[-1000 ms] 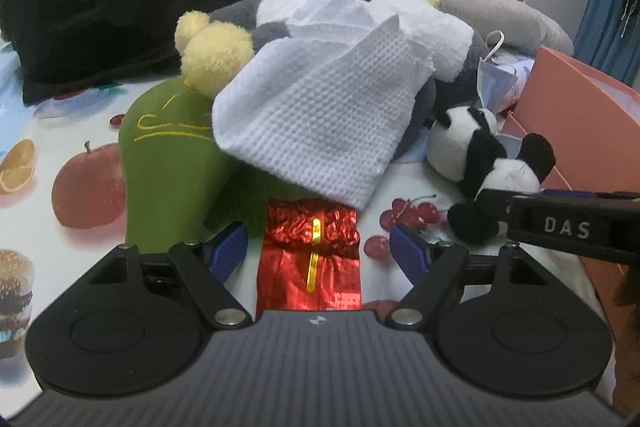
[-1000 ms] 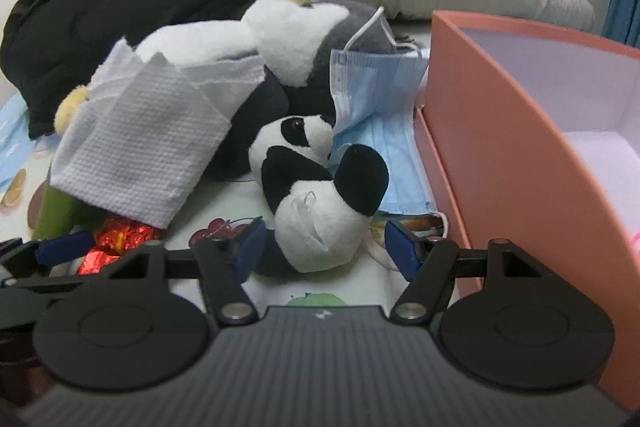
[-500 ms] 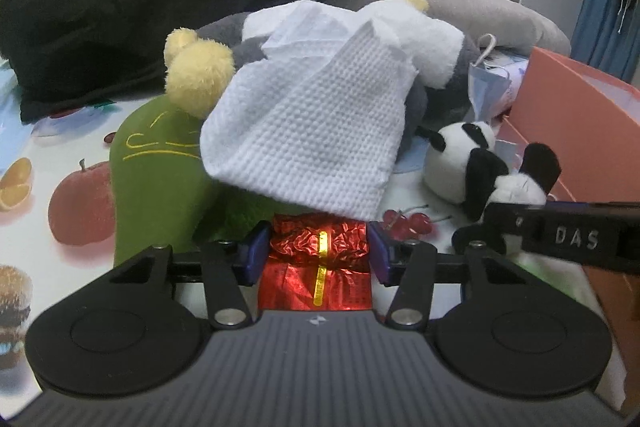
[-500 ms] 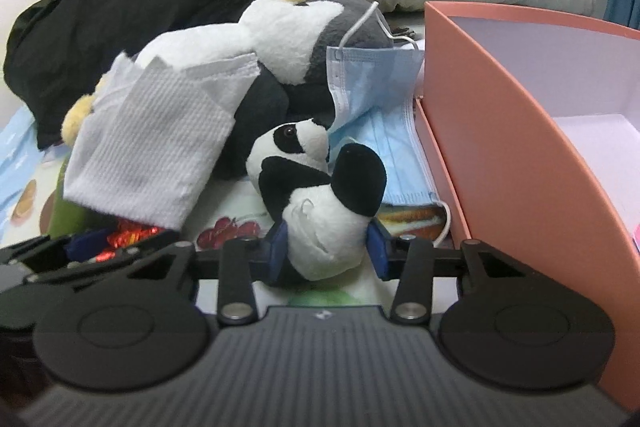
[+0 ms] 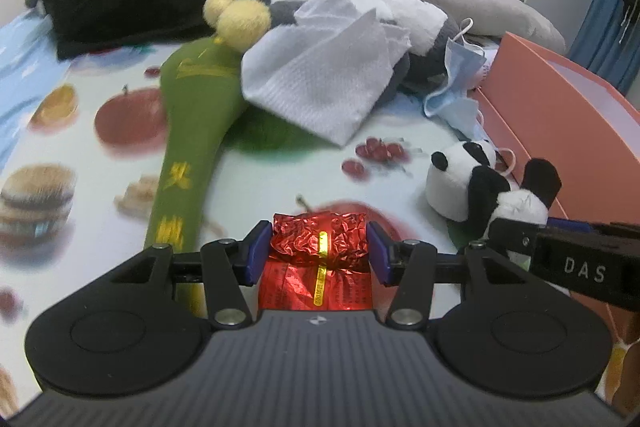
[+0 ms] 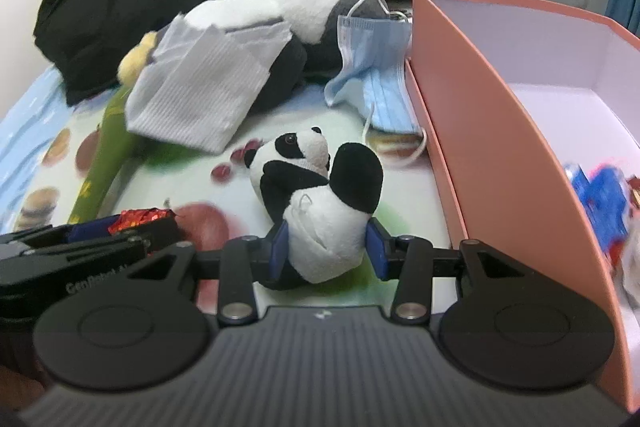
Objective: Organize soft objects
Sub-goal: 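Lift the red packet with left gripper while right gripper lifts the panda plush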
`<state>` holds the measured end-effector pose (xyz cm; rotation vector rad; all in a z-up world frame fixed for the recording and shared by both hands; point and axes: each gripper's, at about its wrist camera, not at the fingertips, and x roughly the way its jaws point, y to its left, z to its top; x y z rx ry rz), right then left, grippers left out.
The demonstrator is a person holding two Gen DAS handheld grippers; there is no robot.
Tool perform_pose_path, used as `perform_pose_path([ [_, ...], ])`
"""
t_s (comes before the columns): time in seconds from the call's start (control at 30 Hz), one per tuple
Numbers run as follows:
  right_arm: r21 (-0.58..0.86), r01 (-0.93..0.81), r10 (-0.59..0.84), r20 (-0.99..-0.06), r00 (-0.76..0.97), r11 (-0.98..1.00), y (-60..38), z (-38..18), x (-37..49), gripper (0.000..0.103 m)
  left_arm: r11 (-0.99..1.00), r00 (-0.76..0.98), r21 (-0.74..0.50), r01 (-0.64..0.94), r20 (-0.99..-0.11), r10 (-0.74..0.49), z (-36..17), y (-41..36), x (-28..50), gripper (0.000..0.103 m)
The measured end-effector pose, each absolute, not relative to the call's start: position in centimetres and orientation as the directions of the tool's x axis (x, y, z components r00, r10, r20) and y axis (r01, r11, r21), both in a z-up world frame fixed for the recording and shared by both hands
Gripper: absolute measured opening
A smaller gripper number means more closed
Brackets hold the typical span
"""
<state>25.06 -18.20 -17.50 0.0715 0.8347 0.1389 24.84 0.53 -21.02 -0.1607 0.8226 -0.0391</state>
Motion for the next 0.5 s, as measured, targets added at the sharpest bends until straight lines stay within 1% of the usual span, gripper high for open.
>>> perform_pose_path([
  [0.2, 0.146, -0.065, 0.154, -0.766, 0.624, 0.987, -19.2, -17.1, 21.0, 0.045, 0.978, 0.654, -0.202, -0.046, -0.746, -0.124, -21.0, 0.5, 21.2, 0.057],
  [0.33, 0.159, -0.077, 0.173, -0.78, 0.602, 0.984, -19.6, -17.0, 18.7, 0.045, 0.977, 0.652, -0.207, -0.052, -0.748, -0.124, -20.5, 0.3, 19.3, 0.057],
  [0.5, 0.19, -0.074, 0.198, -0.799, 0.567, 0.979, -20.1, -17.1, 17.0, 0.048, 0.965, 0.645, -0.25, -0.077, -0.751, -0.143, -19.8, 0.3, 17.6, 0.057],
])
